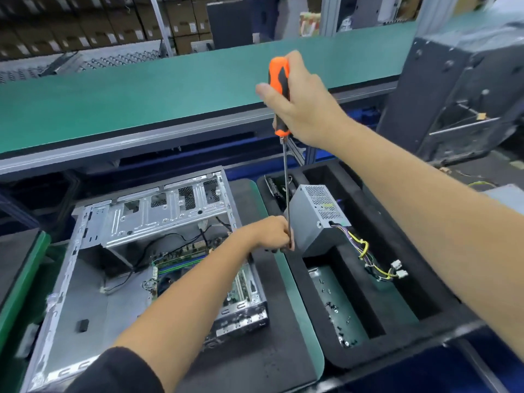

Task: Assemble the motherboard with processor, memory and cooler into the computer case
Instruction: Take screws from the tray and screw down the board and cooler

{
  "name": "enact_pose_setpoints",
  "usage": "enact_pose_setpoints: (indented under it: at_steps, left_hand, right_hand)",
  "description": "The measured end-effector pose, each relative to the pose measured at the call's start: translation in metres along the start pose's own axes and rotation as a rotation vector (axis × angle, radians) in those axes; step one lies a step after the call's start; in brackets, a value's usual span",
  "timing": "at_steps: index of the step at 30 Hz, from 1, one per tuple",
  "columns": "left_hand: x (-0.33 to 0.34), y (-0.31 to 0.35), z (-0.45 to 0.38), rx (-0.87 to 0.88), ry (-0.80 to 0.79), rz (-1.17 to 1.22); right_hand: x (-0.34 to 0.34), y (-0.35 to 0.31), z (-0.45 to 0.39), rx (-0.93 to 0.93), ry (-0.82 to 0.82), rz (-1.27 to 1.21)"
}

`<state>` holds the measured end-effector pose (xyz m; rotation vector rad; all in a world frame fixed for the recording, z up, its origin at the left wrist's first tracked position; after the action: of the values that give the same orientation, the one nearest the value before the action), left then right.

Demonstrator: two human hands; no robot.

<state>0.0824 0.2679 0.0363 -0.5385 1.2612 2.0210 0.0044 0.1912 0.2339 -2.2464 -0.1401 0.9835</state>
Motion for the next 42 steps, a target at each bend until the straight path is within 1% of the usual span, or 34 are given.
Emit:
enact_pose_setpoints:
  at_steps: [2,5,7,12,16,21,22,26,28,30,32,39,42]
  left_hand:
    - [0.01,0.008,-0.008,-0.051,-0.037,-0.092]
    - [0.033,0.021,-0.018,-0.1,-0.078,-0.368]
    - [0.05,0.032,-0.025,-0.102,-0.106,-0.483]
    - [0.095,0.055,-0.04,-0.092,-0.159,-0.558]
    - [0.127,0.047,-0.057,-0.086,-0.089,-0.52]
    - [0.154,0.036,-0.079,-0.055,-0.049,-0.668]
    - [0.16,0.037,-0.084,-0.052,-0.081,-0.664]
    - [0.194,0.037,-0.107,-0.084,-0.297,-0.582]
    - [0.208,0.036,-0.117,-0.122,-0.322,-0.52]
    - [0.221,0.033,-0.123,-0.141,-0.319,-0.455]
    - [0.231,0.031,-0.125,-0.157,-0.284,-0.401]
    - [0.246,0.028,-0.123,-0.218,-0.077,-0.297]
    - [0.246,0.03,-0.123,-0.249,-0.07,-0.258]
  right_hand:
    - [-0.002,0.014,0.012,0.028,-0.02,-0.013]
    - [-0.007,0.035,0.034,0.066,-0.058,0.036]
    - [-0.01,0.049,0.048,0.075,-0.076,0.096]
    - [-0.018,0.076,0.083,0.136,-0.111,0.131]
    - [-0.021,0.095,0.112,0.17,-0.134,0.146]
    - [-0.019,0.124,0.139,0.249,-0.158,0.118]
    - [-0.018,0.129,0.143,0.255,-0.17,0.12]
    - [-0.015,0.147,0.153,0.274,-0.259,0.123]
    - [-0.016,0.154,0.156,0.281,-0.276,0.114]
    - [-0.019,0.16,0.158,0.296,-0.269,0.095]
    - [-0.022,0.163,0.161,0.308,-0.261,0.078]
    - [-0.024,0.171,0.165,0.33,-0.264,0.052]
    - [-0.023,0.171,0.164,0.345,-0.287,0.042]
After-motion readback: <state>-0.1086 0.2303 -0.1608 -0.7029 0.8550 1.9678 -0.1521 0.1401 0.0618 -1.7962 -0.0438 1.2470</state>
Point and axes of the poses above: each hand's wrist, its own z-axis away from the middle knuckle, its own x-axis out of the palm, y = z × x, the point moved 1 cm from there along -z, towards the middle knuckle
